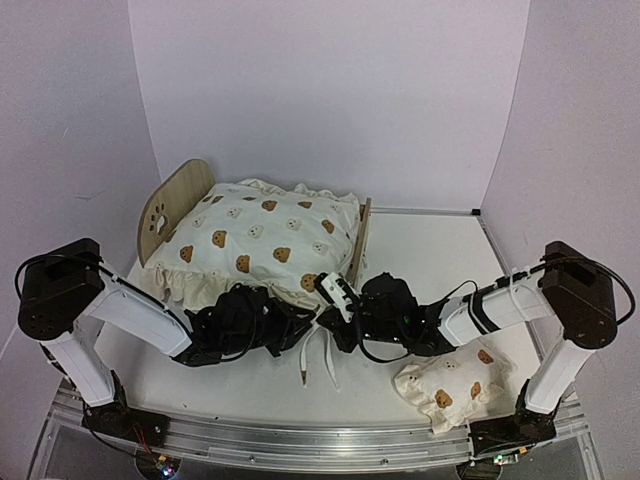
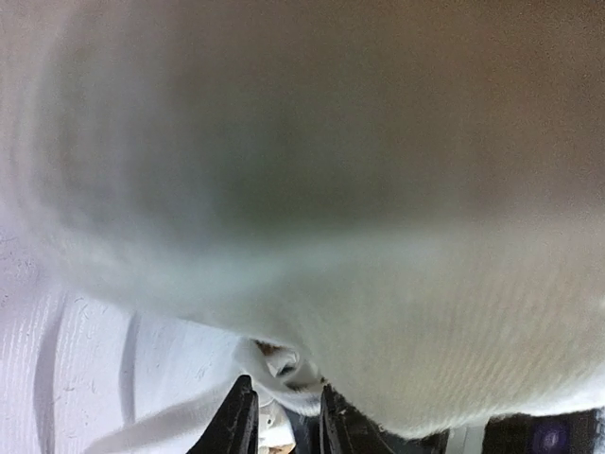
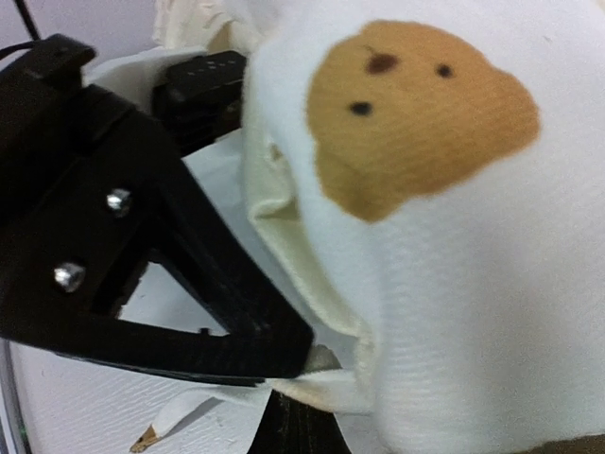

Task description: Set up the pet bed

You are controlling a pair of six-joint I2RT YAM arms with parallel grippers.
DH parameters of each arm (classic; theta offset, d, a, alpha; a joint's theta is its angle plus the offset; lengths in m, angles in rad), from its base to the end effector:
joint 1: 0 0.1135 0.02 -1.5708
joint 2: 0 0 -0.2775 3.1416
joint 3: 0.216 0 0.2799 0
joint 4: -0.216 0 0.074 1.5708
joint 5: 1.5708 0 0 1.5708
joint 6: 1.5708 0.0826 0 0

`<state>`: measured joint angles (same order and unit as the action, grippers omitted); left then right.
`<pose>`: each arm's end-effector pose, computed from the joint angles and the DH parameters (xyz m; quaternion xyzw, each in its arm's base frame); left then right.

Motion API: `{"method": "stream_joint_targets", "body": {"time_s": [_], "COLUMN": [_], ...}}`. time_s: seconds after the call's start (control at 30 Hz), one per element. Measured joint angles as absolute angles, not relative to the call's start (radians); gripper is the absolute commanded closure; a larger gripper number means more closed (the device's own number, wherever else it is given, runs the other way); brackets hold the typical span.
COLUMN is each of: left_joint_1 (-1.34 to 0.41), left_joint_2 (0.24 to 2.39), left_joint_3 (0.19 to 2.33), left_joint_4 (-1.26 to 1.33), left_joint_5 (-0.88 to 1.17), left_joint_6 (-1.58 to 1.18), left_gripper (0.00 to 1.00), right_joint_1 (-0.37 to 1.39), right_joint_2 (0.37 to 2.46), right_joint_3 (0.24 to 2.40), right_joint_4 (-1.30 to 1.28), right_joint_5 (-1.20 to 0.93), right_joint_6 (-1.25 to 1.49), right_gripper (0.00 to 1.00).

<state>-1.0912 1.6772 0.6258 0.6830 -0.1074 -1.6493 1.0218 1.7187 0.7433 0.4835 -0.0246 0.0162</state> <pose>0.1845 -0.3356 0.1256 -0.2560 0.7833 -0.5447 0.1559 0.2080 0.3439 0.1213 -0.4189 0.7487 0.2639 0.4408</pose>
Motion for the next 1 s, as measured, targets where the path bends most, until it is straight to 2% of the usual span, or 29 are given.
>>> {"method": "stream_joint_targets", "body": {"time_s": [0.07,0.2,0.3,0.37,0.47,0.53,1.0], "left_joint_1": [-1.091,-1.095,-1.119,-1.132,-1.137,-1.137,-1.158], "left_joint_2": [1.677,1.653,1.589,1.542,1.507,1.504,1.605], "left_joint_3": [0.625,0.599,0.553,0.531,0.531,0.537,0.602], "left_joint_4": [0.683,0.681,0.682,0.683,0.682,0.683,0.682], "left_joint_5": [-0.105,-0.109,-0.147,-0.165,-0.169,-0.172,-0.282], "left_joint_6": [-1.636,-1.542,-1.435,-1.359,-1.202,-1.105,-0.186], "left_gripper": [0.73,0.57,0.53,0.60,0.79,0.86,0.94], "right_joint_1": [1.021,1.021,1.022,1.023,1.023,1.023,1.021], "right_joint_2": [1.718,1.703,1.702,1.702,1.702,1.702,1.702], "right_joint_3": [0.743,0.735,0.734,0.734,0.734,0.734,0.734], "right_joint_4": [0.479,0.480,0.482,0.483,0.484,0.484,0.498], "right_joint_5": [0.043,0.117,0.138,0.140,0.141,0.141,0.063], "right_joint_6": [0.035,0.058,0.062,0.062,0.061,0.060,0.022], "right_gripper": [1.00,1.00,1.00,1.00,1.00,1.00,1.00]}}
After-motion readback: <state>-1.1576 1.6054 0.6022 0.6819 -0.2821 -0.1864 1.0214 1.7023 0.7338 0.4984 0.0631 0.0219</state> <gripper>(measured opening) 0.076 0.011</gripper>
